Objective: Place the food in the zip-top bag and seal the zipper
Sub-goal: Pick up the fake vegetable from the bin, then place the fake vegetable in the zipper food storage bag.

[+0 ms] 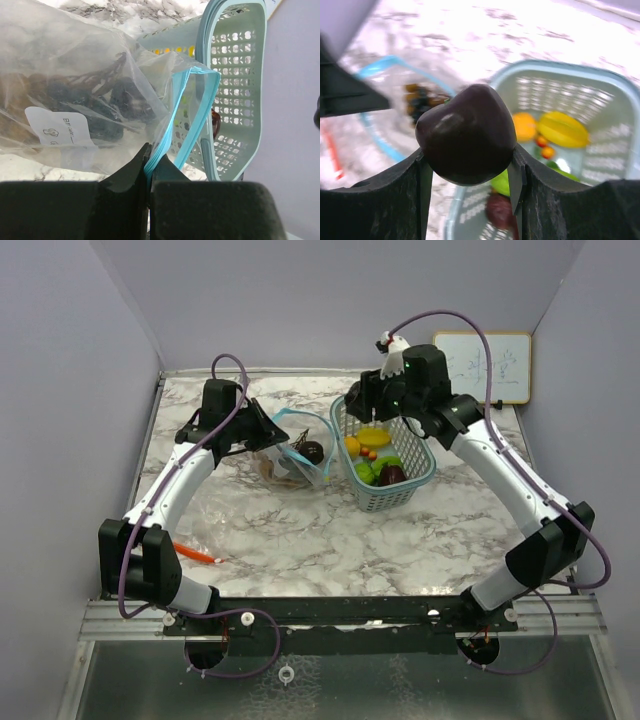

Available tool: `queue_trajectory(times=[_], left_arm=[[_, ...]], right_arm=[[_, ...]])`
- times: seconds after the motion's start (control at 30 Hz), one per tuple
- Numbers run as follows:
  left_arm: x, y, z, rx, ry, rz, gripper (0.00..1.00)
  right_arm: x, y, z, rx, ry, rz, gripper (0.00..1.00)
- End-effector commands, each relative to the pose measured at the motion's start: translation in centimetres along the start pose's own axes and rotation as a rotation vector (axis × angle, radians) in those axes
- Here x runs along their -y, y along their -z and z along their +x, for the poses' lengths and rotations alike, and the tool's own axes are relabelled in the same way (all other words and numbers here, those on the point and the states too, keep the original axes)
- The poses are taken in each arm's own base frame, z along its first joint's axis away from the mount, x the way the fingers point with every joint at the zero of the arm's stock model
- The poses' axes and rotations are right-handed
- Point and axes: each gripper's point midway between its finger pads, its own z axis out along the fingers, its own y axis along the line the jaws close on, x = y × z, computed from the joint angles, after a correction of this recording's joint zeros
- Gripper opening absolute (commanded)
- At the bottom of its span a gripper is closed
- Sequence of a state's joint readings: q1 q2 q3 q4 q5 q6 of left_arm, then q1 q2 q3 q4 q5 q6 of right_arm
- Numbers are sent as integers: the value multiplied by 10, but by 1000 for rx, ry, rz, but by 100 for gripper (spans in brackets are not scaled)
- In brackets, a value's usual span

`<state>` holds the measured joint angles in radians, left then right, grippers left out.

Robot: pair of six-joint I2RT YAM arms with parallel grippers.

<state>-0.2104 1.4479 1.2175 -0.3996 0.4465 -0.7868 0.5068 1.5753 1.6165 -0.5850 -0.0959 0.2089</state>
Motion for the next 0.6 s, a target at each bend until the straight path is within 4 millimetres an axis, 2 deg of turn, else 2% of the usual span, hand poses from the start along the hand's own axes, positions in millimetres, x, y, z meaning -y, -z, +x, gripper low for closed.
queue_trajectory(times=[0.0, 0.1, 0.2, 0.33, 0.43, 0.57], left_arm=[[10, 1, -2, 0, 11, 56, 0], [12, 2, -2, 3, 17, 68, 0], [15, 6, -2, 8, 13, 75, 0], [18, 10, 0, 7, 21, 83, 0], [22, 15, 0, 14, 25, 94, 0], [24, 19, 0, 18, 19, 98, 0]], right_arm=[[-91, -5, 2, 9, 37, -388, 28], [-111, -17, 8, -2, 6, -449, 28], [-122, -33, 22, -34, 4, -465, 28], [-119, -62, 47, -106, -4, -430, 33], [-109, -81, 56, -136, -3, -375, 40], [-109, -87, 59, -147, 17, -370, 54]])
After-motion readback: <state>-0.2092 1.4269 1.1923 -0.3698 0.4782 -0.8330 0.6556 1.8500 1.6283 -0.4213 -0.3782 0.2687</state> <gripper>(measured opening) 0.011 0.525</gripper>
